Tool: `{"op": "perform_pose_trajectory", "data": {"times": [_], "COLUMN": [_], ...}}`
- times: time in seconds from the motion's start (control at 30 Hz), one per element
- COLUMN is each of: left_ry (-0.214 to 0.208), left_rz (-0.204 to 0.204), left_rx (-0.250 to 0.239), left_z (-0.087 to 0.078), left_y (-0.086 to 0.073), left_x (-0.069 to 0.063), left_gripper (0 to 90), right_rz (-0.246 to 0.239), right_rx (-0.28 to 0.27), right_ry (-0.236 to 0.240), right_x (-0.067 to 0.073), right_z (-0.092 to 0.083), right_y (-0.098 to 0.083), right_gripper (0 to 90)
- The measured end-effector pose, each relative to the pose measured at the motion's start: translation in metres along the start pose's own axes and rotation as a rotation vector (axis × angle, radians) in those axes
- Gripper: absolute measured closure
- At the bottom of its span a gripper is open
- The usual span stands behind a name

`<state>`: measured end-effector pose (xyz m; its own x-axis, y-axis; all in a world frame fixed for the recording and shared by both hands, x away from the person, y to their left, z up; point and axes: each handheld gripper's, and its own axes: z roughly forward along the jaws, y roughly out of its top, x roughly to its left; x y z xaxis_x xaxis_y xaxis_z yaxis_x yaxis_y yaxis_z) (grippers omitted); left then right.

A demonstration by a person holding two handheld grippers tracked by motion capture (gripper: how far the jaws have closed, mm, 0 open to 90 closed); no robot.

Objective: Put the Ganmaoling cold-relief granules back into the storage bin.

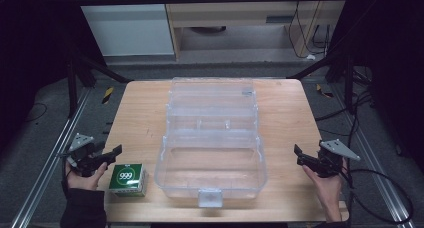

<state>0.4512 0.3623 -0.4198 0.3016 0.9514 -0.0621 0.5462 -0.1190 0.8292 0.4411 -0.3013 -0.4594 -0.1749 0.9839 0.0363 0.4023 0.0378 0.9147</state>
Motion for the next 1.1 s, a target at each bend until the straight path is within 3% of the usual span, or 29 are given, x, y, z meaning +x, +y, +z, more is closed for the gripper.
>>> {"op": "perform_pose_trajectory", "data": {"times": [0.2, 0.3, 0.4, 0.47, 0.5, 0.57, 0.6, 0.73, 0.83, 0.9, 1.03, 1.1], "left_ry": [-0.049, -0.089, -0.096, -0.142, -0.142, -0.199, -0.199, -0.270, -0.292, -0.301, -0.327, -0.346], "left_rz": [0.057, 0.115, 0.133, 0.138, 0.138, 0.156, 0.156, 0.196, 0.210, 0.262, 0.298, 0.347], "left_rx": [0.016, 0.033, 0.033, 0.038, 0.038, 0.062, 0.062, 0.081, 0.098, 0.122, 0.146, 0.174], "left_z": [0.000, -0.002, -0.003, -0.004, -0.004, -0.004, -0.004, -0.006, -0.008, -0.011, -0.013, -0.014], "left_y": [0.005, 0.011, 0.012, 0.013, 0.013, 0.016, 0.016, 0.018, 0.020, 0.024, 0.028, 0.031], "left_x": [-0.005, -0.008, -0.009, -0.007, -0.007, -0.004, -0.004, -0.001, 0.002, 0.003, 0.003, 0.001], "left_gripper": [27.9, 27.6, 26.5, 26.3, 26.3, 26.3, 26.1, 25.8, 24.9, 24.3, 23.9, 23.2], "right_rz": [0.002, -0.016, -0.016, -0.018, -0.024, -0.036, -0.037, -0.040, -0.048, -0.049, -0.061, -0.069], "right_rx": [0.036, 0.047, 0.051, 0.044, 0.046, 0.043, 0.043, 0.042, 0.045, 0.043, 0.040, 0.046], "right_ry": [0.005, 0.005, 0.017, 0.025, 0.027, 0.030, 0.036, 0.039, 0.041, 0.043, 0.043, 0.046], "right_x": [-0.001, 0.000, 0.001, 0.003, 0.004, 0.005, 0.005, 0.004, 0.004, 0.005, 0.005, 0.005], "right_z": [-0.004, -0.005, -0.005, -0.006, -0.006, -0.005, -0.005, -0.005, -0.005, -0.006, -0.006, -0.004], "right_y": [-0.005, -0.005, -0.004, -0.004, -0.004, -0.004, -0.004, -0.004, -0.005, -0.005, -0.005, -0.005], "right_gripper": [8.1, 9.4, 10.3, 11.1, 11.1, 11.3, 11.4, 11.7, 11.6, 11.4, 11.1, 10.3]}}
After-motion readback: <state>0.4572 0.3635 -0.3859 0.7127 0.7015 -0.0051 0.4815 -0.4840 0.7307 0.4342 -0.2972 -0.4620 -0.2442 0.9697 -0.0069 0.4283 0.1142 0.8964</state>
